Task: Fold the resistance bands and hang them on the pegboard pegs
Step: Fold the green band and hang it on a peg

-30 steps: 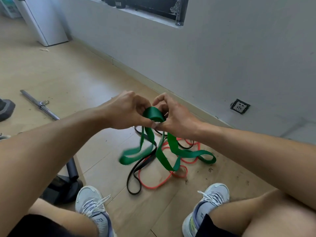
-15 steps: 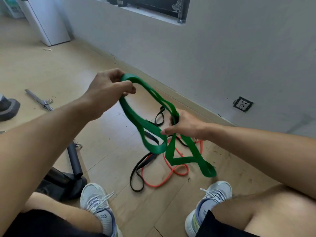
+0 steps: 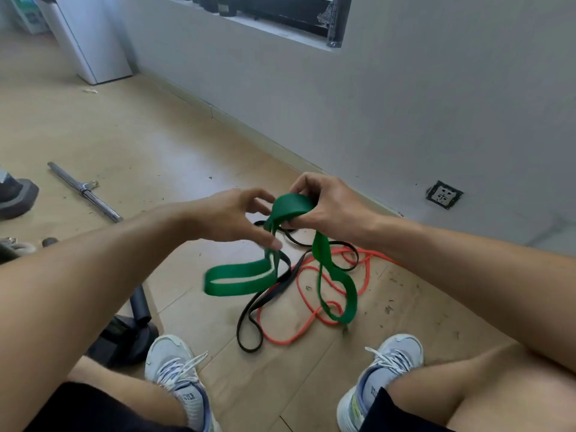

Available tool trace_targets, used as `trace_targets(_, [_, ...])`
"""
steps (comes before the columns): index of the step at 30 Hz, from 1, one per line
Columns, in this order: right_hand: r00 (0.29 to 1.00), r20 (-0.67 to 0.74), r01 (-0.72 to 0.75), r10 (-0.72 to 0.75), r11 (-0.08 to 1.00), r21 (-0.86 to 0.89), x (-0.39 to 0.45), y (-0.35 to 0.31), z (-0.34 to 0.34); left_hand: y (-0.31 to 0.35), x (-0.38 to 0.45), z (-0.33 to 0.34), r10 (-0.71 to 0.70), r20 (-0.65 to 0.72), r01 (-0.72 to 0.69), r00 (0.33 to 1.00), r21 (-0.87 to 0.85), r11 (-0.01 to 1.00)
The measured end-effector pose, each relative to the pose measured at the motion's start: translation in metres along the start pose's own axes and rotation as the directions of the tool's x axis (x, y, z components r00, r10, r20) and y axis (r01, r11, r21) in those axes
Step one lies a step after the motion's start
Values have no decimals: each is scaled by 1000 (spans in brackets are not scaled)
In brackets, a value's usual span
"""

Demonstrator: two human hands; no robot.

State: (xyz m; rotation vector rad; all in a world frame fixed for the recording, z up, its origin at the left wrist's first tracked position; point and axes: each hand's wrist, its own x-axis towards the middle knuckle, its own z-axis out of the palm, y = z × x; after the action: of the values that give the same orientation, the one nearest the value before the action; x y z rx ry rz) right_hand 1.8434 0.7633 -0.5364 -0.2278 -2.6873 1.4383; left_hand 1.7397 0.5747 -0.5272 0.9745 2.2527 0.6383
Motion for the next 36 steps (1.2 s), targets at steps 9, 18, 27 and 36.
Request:
trace_targets(9, [1000, 30, 10, -10, 1000, -9, -4, 5, -3, 24, -4, -4, 195, -215, -188, 957, 53, 981])
trace_targets(18, [988, 135, -64, 71, 997, -51, -3, 34, 11, 43, -8, -5, 189, -385, -350, 903, -407, 844])
trace_targets(27, [941, 294, -115, 166, 976, -183, 5, 73, 27, 47, -8, -10, 91, -476, -376, 875, -548, 747])
trace_targets(36, [904, 349, -156, 246, 951, -267, 5, 84, 25, 49, -12, -19, 42, -588, -460, 807, -583, 670])
